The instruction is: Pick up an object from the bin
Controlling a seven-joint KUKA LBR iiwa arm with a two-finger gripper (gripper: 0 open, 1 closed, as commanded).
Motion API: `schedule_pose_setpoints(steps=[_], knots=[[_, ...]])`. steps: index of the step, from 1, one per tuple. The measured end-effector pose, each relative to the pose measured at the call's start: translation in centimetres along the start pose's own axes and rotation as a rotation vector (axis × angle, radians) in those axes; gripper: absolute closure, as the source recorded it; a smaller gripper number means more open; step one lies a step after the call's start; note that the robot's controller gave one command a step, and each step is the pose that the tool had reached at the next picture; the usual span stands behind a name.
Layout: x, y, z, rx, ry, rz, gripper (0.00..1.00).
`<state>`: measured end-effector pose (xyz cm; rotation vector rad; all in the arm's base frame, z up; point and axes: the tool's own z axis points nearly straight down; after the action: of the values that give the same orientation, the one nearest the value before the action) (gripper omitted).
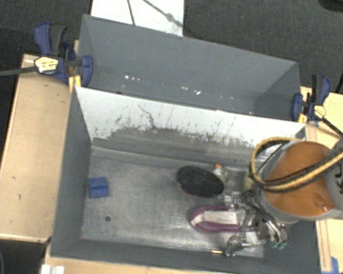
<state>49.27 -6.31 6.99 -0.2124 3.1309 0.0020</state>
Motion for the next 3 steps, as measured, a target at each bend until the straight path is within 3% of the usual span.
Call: schedule_pose_setpoints(steps=[1,2,3], knots=[[0.9,0.8,-3.2,0.002,-0.003,0.014,0.00],[-0.3,0.9,-4.8,0.002,-0.003,0.122,0.00],[-0.9,1.8,-0.1,0.001,0.003,0.290,0.00]])
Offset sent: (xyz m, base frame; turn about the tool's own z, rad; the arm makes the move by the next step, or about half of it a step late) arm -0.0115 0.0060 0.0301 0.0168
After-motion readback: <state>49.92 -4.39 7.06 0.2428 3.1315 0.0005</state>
